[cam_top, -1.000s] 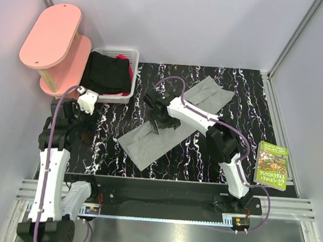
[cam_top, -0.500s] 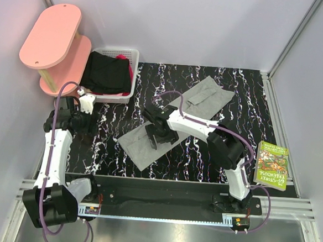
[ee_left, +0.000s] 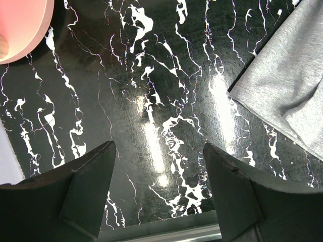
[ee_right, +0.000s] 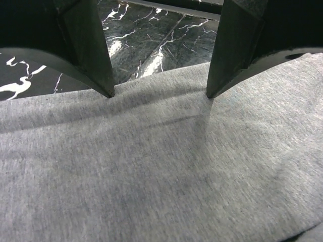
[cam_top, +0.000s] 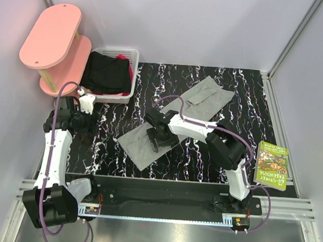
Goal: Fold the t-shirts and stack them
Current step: Rotate the tshirt 45 degrees, then grab the bottom of the folded rectangular tshirt with right arm, then fold the folded rectangular tshirt in 1/3 of the way
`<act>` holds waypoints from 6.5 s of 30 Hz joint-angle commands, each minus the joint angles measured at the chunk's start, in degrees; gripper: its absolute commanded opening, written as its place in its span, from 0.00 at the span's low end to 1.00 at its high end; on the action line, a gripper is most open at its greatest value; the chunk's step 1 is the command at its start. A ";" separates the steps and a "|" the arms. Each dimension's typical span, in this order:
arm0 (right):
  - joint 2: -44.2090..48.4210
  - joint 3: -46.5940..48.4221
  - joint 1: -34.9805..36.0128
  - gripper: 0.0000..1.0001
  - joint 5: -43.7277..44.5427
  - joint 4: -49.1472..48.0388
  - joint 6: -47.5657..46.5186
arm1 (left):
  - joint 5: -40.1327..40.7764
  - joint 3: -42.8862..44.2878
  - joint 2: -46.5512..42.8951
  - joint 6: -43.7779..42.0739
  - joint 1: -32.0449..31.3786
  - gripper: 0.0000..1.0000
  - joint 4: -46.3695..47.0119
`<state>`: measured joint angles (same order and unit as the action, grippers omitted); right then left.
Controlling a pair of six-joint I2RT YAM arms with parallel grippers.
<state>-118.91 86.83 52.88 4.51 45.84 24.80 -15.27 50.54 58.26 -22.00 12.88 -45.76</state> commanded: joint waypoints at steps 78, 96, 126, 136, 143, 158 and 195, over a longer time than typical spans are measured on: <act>-18.99 16.71 23.23 0.73 23.26 3.81 -10.65 | -21.73 4.56 14.60 -15.79 32.20 0.74 -6.01; -21.09 14.07 23.23 0.70 9.29 4.08 -7.39 | -21.56 4.74 14.69 -16.14 32.12 0.74 -6.10; -4.23 16.35 24.19 0.00 0.06 10.40 -6.78 | -21.82 7.11 14.25 -15.18 32.20 0.74 -6.89; 1.05 21.28 24.90 0.00 -2.85 10.67 -4.85 | -22.52 7.02 15.04 -14.83 32.20 0.75 -6.98; 6.32 17.42 23.85 0.00 -0.12 11.29 -5.02 | -22.79 7.38 15.30 -14.74 32.29 0.75 -6.98; 18.89 -2.45 5.13 0.00 -19.53 -2.68 -4.32 | -23.41 8.69 14.52 -14.65 32.20 0.76 -8.47; 9.67 -0.08 -18.25 0.00 -19.28 -7.87 -10.82 | -23.14 8.43 14.08 -19.57 31.33 0.77 -13.21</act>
<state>-106.98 84.09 36.64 -14.68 40.27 15.49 -36.27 57.30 73.63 -40.03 44.51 -58.50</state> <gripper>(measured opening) 0.022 0.765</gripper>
